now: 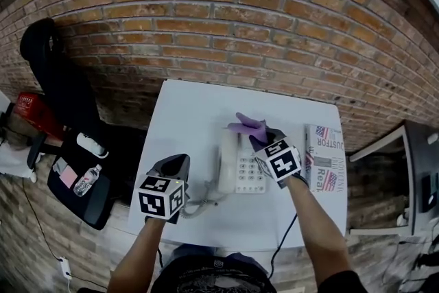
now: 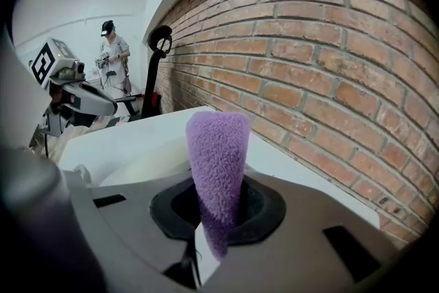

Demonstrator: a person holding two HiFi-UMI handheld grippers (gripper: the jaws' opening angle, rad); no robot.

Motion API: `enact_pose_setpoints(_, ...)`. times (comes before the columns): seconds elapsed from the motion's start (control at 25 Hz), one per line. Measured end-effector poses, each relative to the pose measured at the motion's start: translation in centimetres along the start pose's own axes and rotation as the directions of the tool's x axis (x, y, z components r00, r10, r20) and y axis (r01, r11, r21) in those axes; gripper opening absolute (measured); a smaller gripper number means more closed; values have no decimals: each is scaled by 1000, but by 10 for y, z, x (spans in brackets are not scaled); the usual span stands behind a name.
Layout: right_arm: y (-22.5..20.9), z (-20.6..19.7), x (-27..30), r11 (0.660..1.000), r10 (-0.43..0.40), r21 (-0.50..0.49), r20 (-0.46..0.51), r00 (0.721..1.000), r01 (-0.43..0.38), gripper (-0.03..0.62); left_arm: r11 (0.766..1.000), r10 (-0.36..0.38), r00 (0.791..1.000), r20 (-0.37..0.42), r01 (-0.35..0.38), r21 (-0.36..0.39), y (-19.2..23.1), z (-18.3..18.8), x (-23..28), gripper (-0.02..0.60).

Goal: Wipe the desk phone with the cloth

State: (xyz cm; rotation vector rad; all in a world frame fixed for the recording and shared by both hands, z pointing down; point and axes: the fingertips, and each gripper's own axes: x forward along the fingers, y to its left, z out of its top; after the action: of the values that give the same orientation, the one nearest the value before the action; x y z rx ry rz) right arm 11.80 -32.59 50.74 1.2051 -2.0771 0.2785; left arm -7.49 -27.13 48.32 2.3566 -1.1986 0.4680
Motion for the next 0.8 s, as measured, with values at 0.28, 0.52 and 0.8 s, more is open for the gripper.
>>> enact_pose_setpoints(0.28,17,-13,0,997,57,58,6,998,-57,44,1000,12,1000,-6,-12,-13,-9,-14,-7,5)
enact_pose_setpoints(0.52,25,-22,-9,994,84,68,10,996,-85,44,999,34,999,5,-34,-24,-21,-21,-18,5)
enact_pose_setpoints(0.8,40,-37,-19,991,115,72,11,993,-115,44,998,56,998,11,-56,-29,-32,-31,-32,5)
